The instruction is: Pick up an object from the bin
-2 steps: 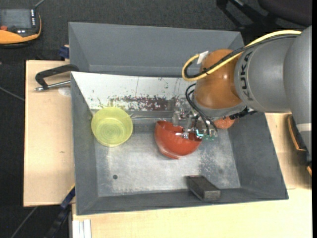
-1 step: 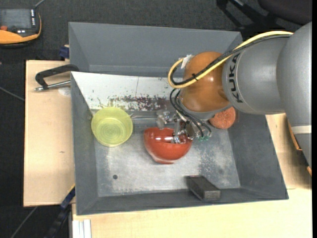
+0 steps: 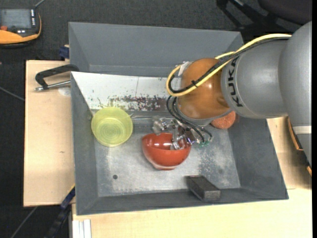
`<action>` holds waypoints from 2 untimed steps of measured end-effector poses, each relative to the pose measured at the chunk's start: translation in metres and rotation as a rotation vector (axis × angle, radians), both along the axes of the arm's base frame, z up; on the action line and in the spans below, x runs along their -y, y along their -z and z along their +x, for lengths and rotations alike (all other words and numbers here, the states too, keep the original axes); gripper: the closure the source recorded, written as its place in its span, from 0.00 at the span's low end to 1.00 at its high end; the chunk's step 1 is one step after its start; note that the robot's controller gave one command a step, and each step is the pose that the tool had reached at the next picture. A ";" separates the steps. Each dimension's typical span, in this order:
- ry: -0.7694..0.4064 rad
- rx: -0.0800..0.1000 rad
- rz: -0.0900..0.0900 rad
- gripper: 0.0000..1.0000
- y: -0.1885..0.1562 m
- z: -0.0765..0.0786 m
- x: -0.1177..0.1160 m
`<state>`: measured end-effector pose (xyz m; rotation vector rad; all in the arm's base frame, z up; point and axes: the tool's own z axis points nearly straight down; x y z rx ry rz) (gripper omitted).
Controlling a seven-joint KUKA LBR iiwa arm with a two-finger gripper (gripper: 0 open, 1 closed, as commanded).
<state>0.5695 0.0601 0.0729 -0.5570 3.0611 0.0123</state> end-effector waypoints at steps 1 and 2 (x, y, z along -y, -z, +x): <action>0.011 0.005 0.001 0.00 0.001 -0.021 0.048; 0.000 0.017 0.004 0.00 0.001 0.025 0.023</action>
Offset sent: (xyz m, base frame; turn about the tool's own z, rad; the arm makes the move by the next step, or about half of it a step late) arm -0.0229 -0.0474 -0.0029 0.0062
